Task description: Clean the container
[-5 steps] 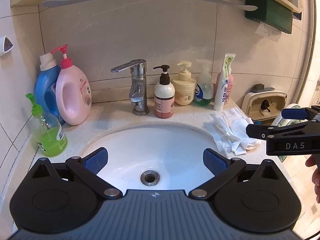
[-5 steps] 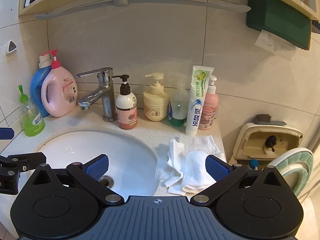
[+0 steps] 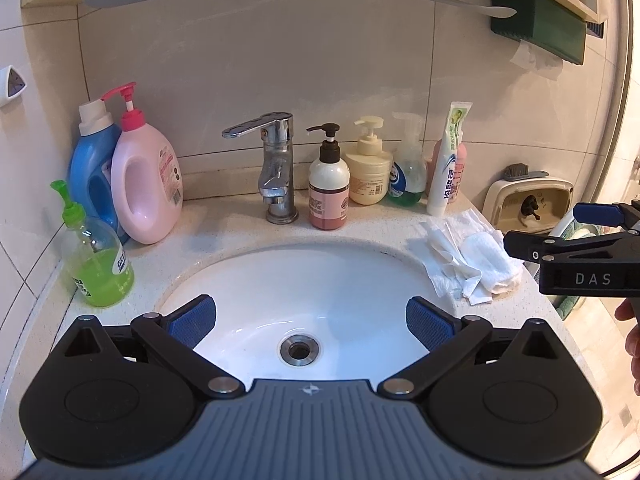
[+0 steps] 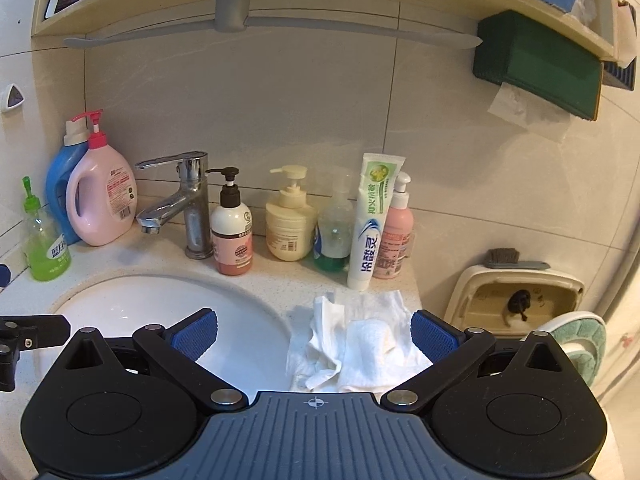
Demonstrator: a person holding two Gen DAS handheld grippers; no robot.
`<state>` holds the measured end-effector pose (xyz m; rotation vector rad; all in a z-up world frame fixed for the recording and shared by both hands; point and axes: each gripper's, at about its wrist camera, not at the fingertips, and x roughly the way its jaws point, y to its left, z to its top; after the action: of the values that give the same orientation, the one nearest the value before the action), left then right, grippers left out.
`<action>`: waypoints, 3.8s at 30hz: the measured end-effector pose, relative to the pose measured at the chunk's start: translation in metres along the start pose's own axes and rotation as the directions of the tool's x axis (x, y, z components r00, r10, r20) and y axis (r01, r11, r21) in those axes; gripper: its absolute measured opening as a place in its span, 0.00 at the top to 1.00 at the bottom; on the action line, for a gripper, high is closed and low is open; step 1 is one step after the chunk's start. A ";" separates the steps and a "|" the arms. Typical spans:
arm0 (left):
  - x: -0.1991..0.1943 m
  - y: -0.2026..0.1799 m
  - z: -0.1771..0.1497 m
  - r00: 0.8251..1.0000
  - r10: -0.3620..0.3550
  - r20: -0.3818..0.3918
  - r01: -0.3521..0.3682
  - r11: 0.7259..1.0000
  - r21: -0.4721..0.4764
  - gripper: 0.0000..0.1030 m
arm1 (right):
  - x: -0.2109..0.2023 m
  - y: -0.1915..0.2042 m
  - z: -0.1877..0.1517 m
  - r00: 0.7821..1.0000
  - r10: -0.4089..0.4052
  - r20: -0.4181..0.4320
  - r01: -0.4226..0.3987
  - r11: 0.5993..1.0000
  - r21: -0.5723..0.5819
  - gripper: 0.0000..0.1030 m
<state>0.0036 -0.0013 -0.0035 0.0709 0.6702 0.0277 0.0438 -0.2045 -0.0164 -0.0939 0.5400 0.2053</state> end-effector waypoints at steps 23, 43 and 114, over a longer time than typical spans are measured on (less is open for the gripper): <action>-0.004 -0.007 0.000 1.000 -0.026 0.000 0.026 1.000 0.010 0.00 | 0.005 -0.019 -0.005 0.999 -0.034 -0.011 0.034 0.998 0.044 0.00; -0.002 -0.005 0.000 1.000 -0.011 0.006 0.011 1.000 -0.009 0.00 | 0.019 -0.031 -0.006 0.999 -0.013 -0.041 0.015 0.999 0.050 0.00; -0.072 0.056 -0.055 0.902 0.396 -0.170 -0.428 0.871 -0.240 0.00 | 0.254 0.069 0.075 0.950 0.309 -0.038 -0.311 0.932 -0.185 0.20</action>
<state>-0.0877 0.0540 0.0022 -0.0548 0.7524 0.5425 0.2790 -0.0840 -0.0861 -0.1946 0.5416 0.5663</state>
